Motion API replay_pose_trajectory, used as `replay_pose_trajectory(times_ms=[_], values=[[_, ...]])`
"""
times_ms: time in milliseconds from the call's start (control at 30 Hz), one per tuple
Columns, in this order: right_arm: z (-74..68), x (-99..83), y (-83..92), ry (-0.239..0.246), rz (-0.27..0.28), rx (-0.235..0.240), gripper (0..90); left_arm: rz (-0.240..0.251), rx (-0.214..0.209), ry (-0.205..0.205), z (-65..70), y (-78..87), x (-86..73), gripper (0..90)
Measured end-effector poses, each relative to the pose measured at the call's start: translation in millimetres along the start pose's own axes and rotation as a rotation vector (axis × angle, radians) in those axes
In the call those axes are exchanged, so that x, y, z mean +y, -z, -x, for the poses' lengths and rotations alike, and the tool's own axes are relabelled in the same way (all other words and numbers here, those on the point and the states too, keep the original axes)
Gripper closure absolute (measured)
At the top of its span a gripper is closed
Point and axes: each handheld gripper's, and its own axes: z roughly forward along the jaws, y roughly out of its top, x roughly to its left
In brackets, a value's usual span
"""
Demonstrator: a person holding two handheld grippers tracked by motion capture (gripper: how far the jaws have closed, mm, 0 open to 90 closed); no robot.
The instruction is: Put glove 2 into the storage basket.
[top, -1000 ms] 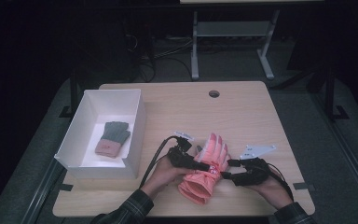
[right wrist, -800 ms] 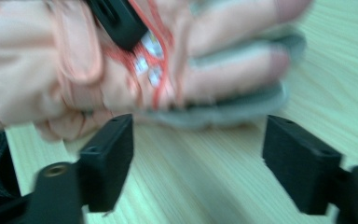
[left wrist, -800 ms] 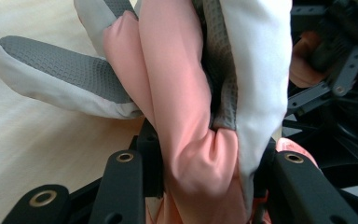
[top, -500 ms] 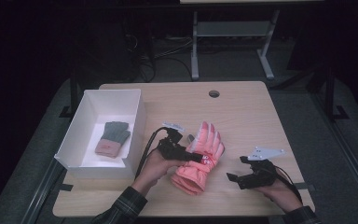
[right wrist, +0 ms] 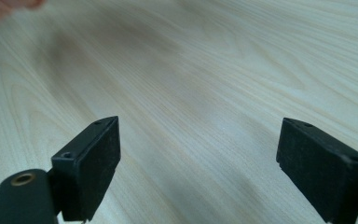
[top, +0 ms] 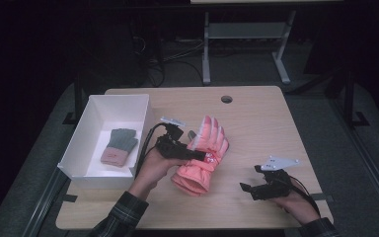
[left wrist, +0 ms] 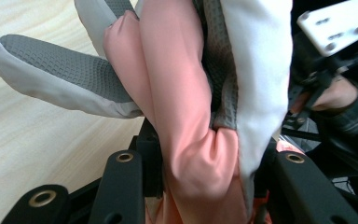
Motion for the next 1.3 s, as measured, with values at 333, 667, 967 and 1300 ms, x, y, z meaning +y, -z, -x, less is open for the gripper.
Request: replay_pose_trajectory(times_ms=[333, 667, 967, 1300], values=[[2.6, -1.4, -3.3, 0.007, -0.008, -0.036, 13.3, 0.028, 0.054, -0.031, 7.1, 47.0, 22.6, 59.2], [3.9, -2.4, -4.8, 0.007, -0.014, -0.035, 12.9, 0.066, 0.096, -0.037, 5.6, 97.5, 41.9, 58.9], [3.3, -1.5, -6.0, 0.016, -0.025, -0.029, 1.6, 0.107, 0.16, 0.003, -12.1, 139.5, 43.6, 58.8], [2.7, -4.2, -9.4, 0.03, -0.031, -0.027, 0.6, 0.141, 0.217, 0.055, -30.2, 184.1, 35.9, 58.7]])
